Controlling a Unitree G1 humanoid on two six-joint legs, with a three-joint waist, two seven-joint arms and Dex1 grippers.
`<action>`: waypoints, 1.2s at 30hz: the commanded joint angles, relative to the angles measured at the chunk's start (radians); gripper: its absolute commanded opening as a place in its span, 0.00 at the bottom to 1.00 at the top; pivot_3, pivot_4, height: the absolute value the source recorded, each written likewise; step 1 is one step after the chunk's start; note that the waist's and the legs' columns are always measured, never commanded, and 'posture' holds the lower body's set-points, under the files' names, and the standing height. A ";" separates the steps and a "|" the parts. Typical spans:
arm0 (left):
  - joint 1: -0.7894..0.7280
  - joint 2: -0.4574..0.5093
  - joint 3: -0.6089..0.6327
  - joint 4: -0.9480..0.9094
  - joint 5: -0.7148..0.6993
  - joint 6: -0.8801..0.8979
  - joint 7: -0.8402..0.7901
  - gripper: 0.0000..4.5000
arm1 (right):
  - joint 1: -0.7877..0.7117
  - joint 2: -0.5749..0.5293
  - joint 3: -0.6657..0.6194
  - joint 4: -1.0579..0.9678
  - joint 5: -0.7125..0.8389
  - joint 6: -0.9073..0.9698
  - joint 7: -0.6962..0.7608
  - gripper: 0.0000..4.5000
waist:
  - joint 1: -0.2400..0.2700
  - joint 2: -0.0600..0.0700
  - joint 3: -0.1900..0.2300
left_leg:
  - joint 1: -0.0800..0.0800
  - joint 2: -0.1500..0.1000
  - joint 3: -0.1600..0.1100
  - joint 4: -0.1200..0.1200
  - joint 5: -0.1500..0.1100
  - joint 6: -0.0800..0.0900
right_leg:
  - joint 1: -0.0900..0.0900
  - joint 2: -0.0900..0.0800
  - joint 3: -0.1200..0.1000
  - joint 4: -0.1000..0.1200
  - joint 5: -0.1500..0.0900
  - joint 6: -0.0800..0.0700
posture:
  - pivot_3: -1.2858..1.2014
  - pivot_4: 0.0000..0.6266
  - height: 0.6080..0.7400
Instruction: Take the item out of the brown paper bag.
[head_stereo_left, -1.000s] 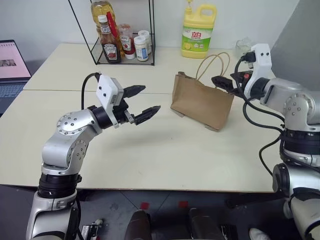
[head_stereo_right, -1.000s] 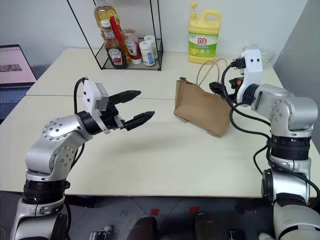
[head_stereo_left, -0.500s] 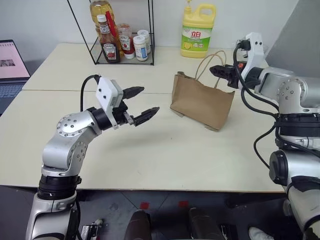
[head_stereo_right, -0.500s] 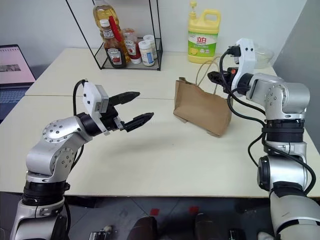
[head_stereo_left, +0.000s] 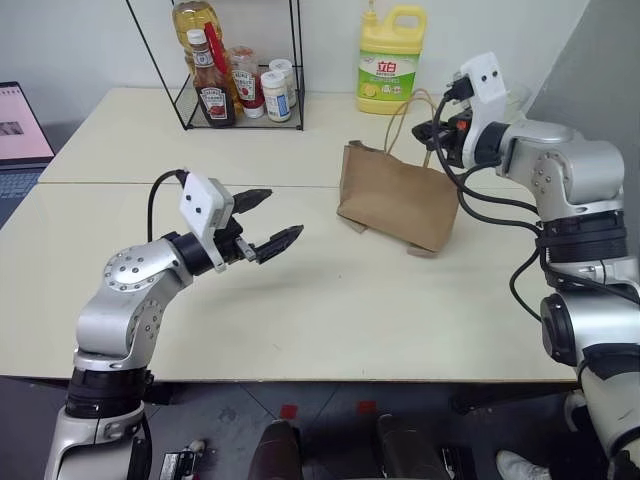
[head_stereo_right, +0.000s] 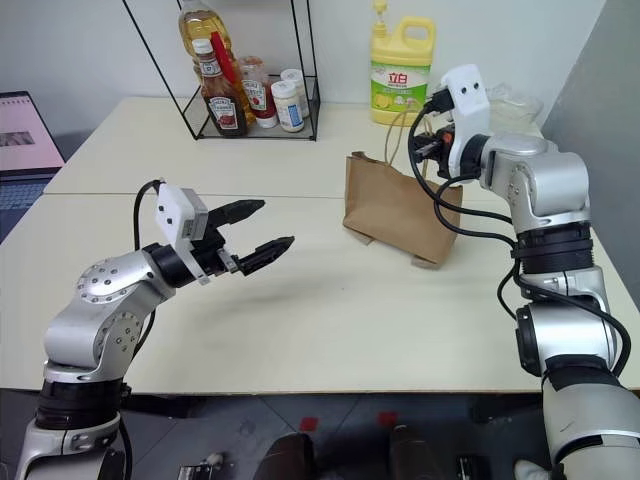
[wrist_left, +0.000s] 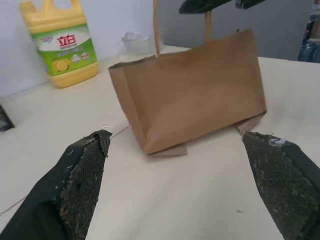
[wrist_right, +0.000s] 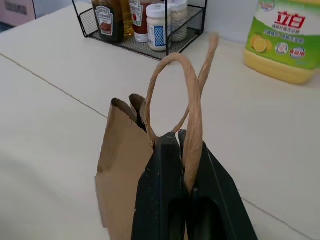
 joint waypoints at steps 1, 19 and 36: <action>0.042 0.015 0.063 -0.070 -0.025 0.013 0.024 1.00 | -0.101 0.004 0.030 0.034 -0.059 -0.131 0.053 0.01 | 0.000 0.000 0.000 | 0.000 0.000 0.000 0.000 0.000 0.000 | 0.000 0.000 0.000 0.000 0.000 0.000 | 0.52 0.24 1.00; 0.268 -0.011 0.151 -0.206 -0.077 0.049 0.114 1.00 | -0.351 0.221 0.053 0.363 -0.174 -0.396 0.099 0.01 | -0.004 0.001 0.002 | -0.001 0.000 -0.001 -0.001 0.000 0.000 | -0.001 -0.001 -0.002 -0.001 0.000 0.000 | 0.52 0.24 1.00; 0.260 -0.011 0.122 -0.212 -0.063 0.035 0.141 1.00 | -0.370 0.374 0.015 0.411 -0.188 -0.341 -0.032 0.01 | -0.002 0.002 0.002 | -0.006 0.000 -0.010 -0.001 0.000 -0.001 | -0.001 -0.002 -0.012 -0.001 0.000 -0.002 | 0.52 0.24 1.00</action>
